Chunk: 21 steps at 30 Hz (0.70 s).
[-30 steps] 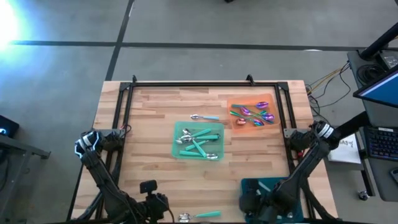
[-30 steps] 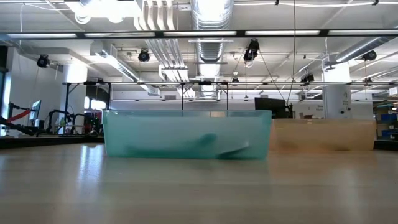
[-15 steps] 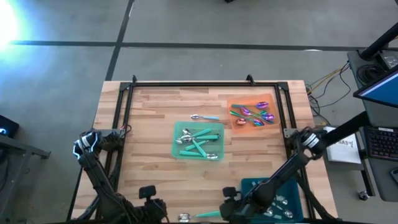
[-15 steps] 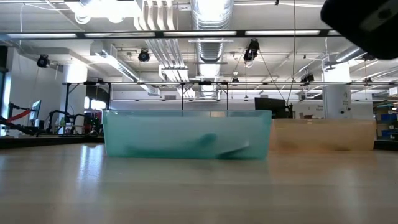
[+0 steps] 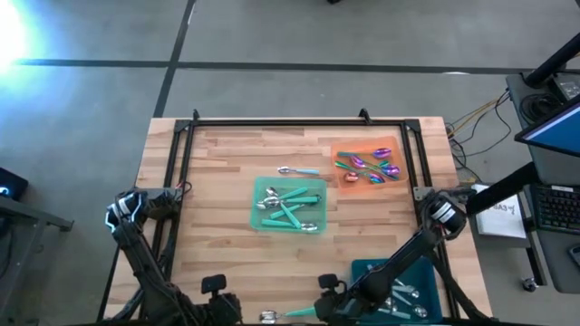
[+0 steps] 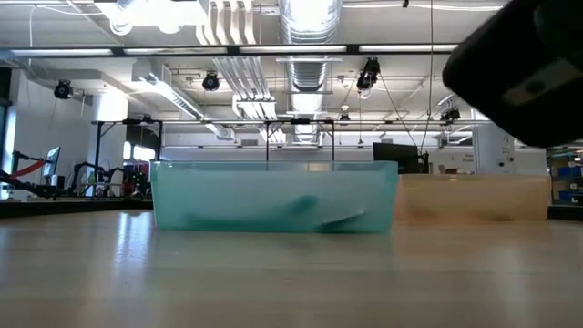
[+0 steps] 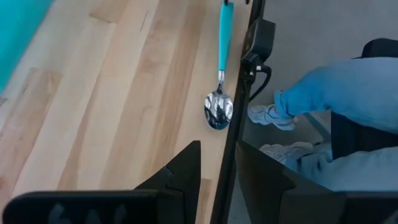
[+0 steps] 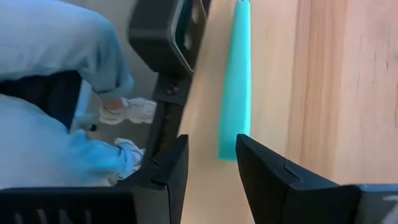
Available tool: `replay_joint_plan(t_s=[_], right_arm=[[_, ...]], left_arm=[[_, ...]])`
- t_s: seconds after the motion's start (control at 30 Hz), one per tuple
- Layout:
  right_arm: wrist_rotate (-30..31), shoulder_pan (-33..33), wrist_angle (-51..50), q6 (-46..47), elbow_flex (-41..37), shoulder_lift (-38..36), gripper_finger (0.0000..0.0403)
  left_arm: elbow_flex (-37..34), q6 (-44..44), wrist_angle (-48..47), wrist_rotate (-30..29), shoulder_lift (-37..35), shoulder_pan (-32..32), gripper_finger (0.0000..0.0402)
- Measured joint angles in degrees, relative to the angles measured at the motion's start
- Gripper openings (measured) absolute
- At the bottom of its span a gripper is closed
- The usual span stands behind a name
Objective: Sort silverware by color (type)
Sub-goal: Put the green spoon into the green bin
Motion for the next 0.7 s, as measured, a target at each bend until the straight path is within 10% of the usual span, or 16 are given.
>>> replay_joint_plan(t_s=[0.7], right_arm=[[5.87, -0.86, 1.25, 3.65, 4.14, 4.52, 0.0125]], left_arm=[[0.0, 7.4, 0.72, 2.6, 0.01, -0.93, 0.0084]])
